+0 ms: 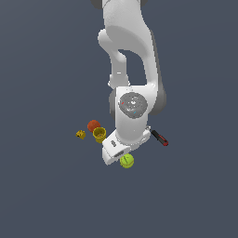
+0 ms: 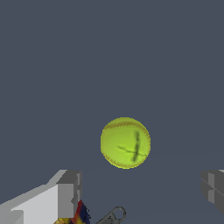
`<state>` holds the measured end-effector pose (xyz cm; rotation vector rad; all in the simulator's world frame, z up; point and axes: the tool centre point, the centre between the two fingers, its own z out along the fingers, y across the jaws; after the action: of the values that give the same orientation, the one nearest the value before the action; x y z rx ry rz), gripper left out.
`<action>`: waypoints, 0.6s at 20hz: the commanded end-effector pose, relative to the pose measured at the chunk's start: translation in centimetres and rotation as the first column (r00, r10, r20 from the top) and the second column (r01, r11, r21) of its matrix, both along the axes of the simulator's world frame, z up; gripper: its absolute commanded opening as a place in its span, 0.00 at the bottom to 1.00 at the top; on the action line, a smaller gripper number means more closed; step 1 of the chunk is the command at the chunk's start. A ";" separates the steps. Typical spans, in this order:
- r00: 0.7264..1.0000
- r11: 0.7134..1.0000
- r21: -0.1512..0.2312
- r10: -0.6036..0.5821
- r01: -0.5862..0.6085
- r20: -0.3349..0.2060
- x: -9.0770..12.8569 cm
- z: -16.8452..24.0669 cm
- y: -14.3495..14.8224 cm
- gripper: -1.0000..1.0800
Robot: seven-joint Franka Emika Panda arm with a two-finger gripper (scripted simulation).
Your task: Pick up a designated object from a clutter of objects.
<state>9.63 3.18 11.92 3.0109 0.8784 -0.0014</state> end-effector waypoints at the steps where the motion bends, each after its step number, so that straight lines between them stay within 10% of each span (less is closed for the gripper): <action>1: 0.999 0.999 0.002 0.032 -0.032 0.001 0.2 -1.3 0.2 0.96; 12: 0.998 0.998 0.005 0.062 -0.062 -0.002 0.3 -3.0 0.5 0.96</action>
<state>9.97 3.65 9.11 2.9871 0.9728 -0.0014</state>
